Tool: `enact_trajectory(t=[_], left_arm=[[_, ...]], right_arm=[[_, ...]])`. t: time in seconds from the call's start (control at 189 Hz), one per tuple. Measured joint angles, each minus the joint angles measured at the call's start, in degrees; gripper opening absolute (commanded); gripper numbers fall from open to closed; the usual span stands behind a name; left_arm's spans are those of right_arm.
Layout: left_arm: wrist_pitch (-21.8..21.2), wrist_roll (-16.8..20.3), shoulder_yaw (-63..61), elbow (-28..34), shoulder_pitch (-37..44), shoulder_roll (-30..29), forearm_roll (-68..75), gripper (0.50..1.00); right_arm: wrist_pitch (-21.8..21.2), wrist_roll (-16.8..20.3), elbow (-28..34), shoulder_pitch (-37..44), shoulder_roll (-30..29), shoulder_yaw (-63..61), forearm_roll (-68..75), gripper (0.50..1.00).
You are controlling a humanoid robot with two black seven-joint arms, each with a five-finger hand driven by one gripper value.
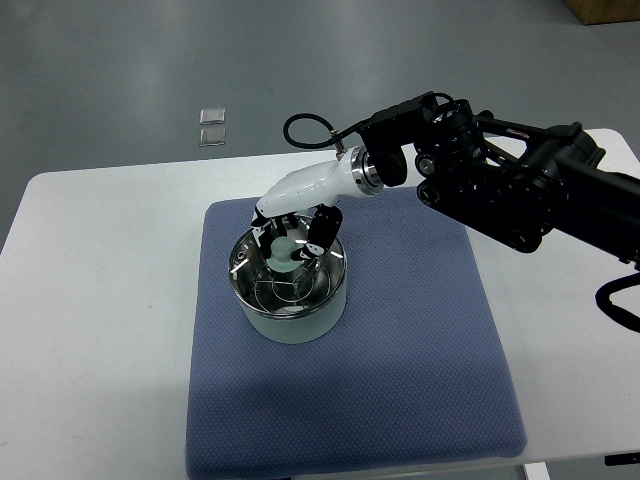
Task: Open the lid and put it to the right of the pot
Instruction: 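Lift the glass lid off the saucepan and carry it beside the pan, then lower the glass lid onto the mat beside the saucepan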
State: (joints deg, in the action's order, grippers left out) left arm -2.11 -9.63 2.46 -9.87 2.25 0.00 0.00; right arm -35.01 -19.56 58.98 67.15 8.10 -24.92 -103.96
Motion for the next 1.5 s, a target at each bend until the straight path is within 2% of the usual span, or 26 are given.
enact_trajectory(t=[0.528,0.724,0.919,1.167,1.331,1.5], left_arm=[[0.00,0.00,0.00,-0.01,0.00,0.00,0.00,1.000],[0.00,0.00,0.00,-0.01,0.01,0.00,0.00,1.000],[0.00,-0.02,0.00,-0.02,0.01,0.00,0.00,1.000],[0.00,-0.01,0.00,0.00,-0.03,0.00,0.00,1.000],[0.00,0.01,0.00,0.01,-0.01,0.00,0.00,1.000],[0.00,0.01,0.00,0.01,0.01,0.00,0.00,1.000]], right_arm=[[0.01,-0.31,0.00,0.30,0.60,-2.45,2.61,0.500],[0.01,-0.58,0.00,1.14,3.49,-2.53,4.32,0.500],[0.01,-3.78,0.05,2.14,9.45,-2.55,5.69,0.500],[0.01,-10.50,0.11,-0.74,19.55,-2.43,6.14,0.500],[0.01,-12.64,0.04,-3.58,22.82,-2.41,6.20,0.500],[0.64,-13.28,-0.52,-6.80,23.88,-1.81,6.17,0.500]])
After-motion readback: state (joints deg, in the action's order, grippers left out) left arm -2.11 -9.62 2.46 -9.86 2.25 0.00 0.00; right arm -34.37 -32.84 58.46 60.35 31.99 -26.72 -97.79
